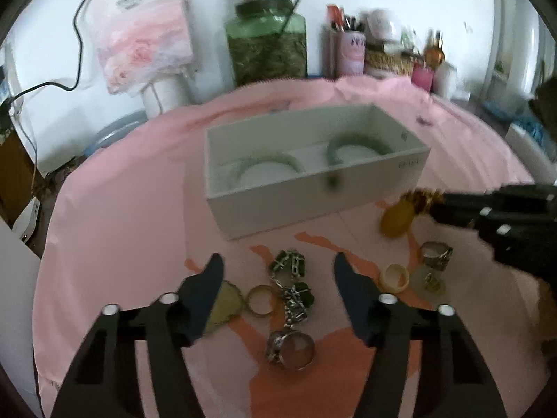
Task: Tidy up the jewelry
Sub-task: 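Grasp the silver chain with left tool while right tool grasps the amber bead bracelet, then carry the chain and amber bracelet over the white box with both tools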
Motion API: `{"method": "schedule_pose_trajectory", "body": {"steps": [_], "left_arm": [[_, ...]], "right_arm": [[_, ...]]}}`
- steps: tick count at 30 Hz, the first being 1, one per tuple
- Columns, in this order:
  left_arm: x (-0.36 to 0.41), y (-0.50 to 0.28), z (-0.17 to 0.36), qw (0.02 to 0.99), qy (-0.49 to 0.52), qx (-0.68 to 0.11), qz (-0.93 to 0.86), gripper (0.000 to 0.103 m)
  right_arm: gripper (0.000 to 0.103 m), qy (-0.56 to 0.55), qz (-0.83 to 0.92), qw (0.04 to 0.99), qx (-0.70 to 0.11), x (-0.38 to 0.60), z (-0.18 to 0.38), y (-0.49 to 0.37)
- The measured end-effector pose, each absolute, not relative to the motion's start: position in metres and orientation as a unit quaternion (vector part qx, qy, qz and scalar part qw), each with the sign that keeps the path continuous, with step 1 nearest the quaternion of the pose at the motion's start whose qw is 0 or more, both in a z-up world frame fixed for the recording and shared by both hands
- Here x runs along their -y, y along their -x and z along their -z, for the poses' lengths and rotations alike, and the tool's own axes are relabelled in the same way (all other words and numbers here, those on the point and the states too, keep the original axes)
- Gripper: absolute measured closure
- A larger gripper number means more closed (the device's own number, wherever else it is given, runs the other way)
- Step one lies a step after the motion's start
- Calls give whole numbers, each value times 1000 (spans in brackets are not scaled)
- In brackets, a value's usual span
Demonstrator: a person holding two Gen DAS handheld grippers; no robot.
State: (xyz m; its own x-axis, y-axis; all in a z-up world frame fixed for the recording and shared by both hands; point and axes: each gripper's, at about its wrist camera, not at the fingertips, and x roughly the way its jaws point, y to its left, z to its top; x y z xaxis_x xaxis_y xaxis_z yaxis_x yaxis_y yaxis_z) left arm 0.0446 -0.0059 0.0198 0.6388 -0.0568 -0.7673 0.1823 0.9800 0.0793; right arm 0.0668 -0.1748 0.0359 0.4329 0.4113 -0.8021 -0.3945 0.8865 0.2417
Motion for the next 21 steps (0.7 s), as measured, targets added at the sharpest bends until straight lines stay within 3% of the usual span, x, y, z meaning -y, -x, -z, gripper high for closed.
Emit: {"method": "schedule_pose_trajectory", "body": {"steps": [1,5,6,13,17,21], "left_arm": [[7,-47,-15,898,-76,-429,66,56],[2,-50,-14,895,-62,-435,77,71],[2,-49,-15,895,-61,-435,83,82],[-4,-40,-26,906,-46,-413,85,83],[-13,-39,-36,908,-20,-408,89,83],[-14,-37,-42,905,-13,-414,99,83]], "right_arm": [[85,-10,-237,846,-477,176,-36,-67],[86,-11,-236,843,-483,175,-34,-68],[86,-11,-236,843,-484,175,-33,-68],[86,-17,-244,844,-478,176,-39,-67],[61,-17,-236,853,-466,178,-40,-69],[60,-12,-248,841,-481,171,-28,-74]]}}
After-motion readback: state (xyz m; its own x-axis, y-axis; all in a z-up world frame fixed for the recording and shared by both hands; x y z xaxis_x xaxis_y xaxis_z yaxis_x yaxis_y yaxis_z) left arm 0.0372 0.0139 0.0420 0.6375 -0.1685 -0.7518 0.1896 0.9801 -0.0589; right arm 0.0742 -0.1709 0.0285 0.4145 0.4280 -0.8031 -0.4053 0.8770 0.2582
